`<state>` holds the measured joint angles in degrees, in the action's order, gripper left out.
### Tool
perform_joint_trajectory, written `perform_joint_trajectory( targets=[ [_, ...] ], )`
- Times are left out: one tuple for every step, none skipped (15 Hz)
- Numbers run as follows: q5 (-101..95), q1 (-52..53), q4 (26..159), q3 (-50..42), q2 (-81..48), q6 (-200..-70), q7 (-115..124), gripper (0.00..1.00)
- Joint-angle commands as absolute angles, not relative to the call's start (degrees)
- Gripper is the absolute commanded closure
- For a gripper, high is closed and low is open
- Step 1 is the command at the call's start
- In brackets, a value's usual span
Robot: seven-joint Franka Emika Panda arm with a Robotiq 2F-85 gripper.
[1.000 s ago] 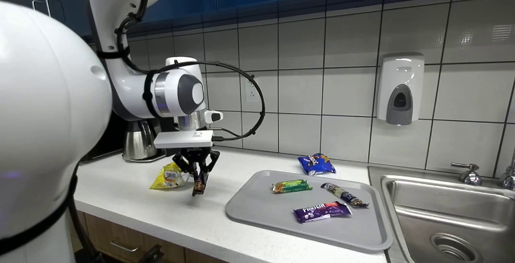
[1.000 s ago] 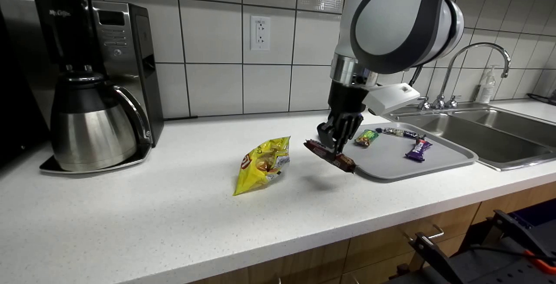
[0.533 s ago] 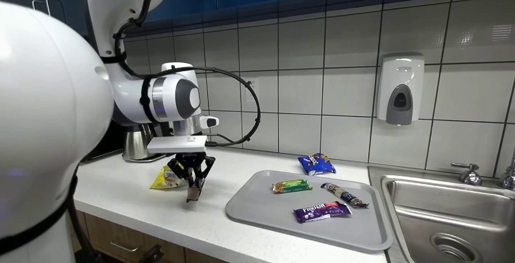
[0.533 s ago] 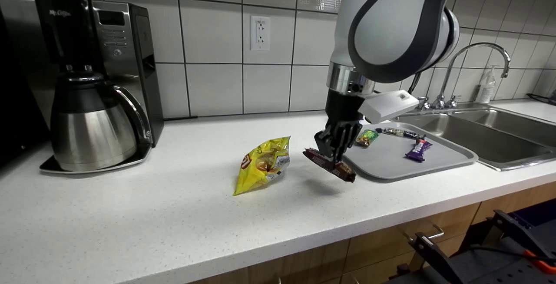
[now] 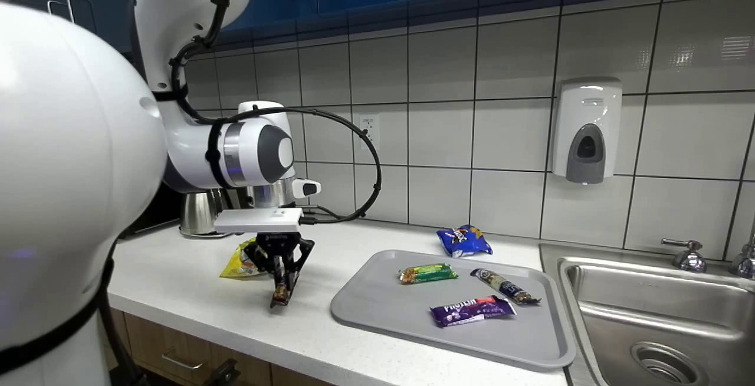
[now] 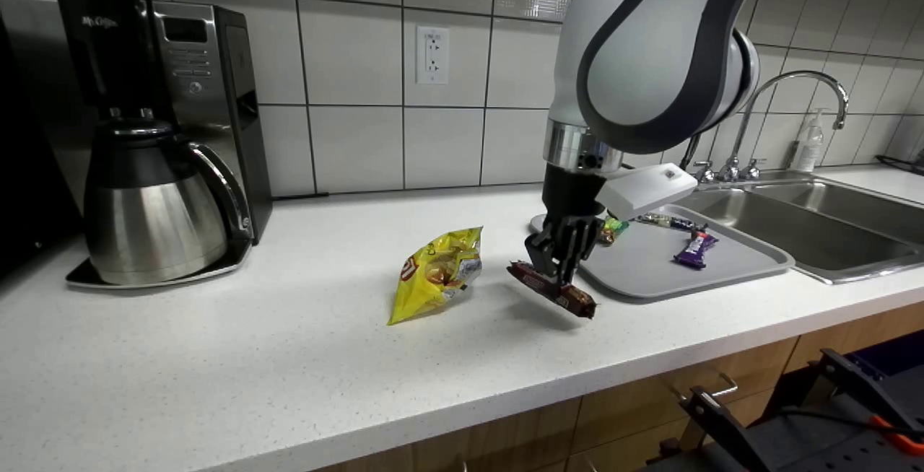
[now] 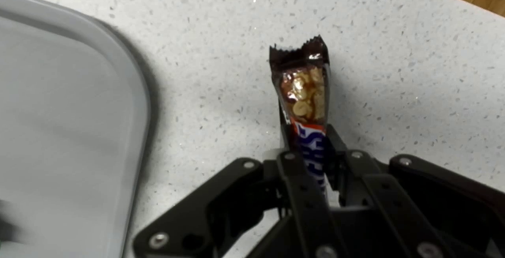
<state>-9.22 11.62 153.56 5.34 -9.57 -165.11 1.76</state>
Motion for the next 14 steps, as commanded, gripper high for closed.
perform_joint_trajectory(
  targets=[
    [-10.7, 12.0, 152.5, 4.9, -9.9, -163.5, 3.4, 0.55],
    [-10.6, 11.9, 152.4, 4.9, -10.0, -163.6, 3.3, 0.54],
    [-10.6, 11.9, 152.4, 4.9, -10.0, -163.7, 3.3, 0.5],
    [-10.5, 11.7, 152.4, 4.9, -10.0, -163.8, 3.1, 0.44],
    [-10.3, 11.6, 152.4, 4.9, -10.0, -163.9, 2.9, 0.36],
    [-10.2, 11.4, 152.4, 4.9, -9.8, -163.9, 2.6, 0.29],
    [-10.1, 11.3, 152.4, 4.9, -9.6, -163.9, 2.3, 0.21],
    [-10.1, 11.2, 152.5, 4.8, -9.4, -164.0, 2.1, 0.14],
    [-10.0, 11.0, 152.6, 4.7, -9.1, -164.1, 1.9, 0.06],
    [-9.9, 10.6, 152.7, 4.6, -8.7, -164.1, 1.5, 0.01],
    [-9.8, 10.3, 152.8, 4.4, -8.3, -164.2, 1.2, 0.0],
    [-9.6, 9.9, 153.0, 4.2, -7.9, -164.3, 0.9, 0.0],
    [-9.3, 9.5, 153.0, 4.2, -7.6, -164.1, 0.5, 0.0],
    [-9.2, 9.0, 153.3, 3.9, -7.1, -164.2, 0.3, 0.0]
  ],
)
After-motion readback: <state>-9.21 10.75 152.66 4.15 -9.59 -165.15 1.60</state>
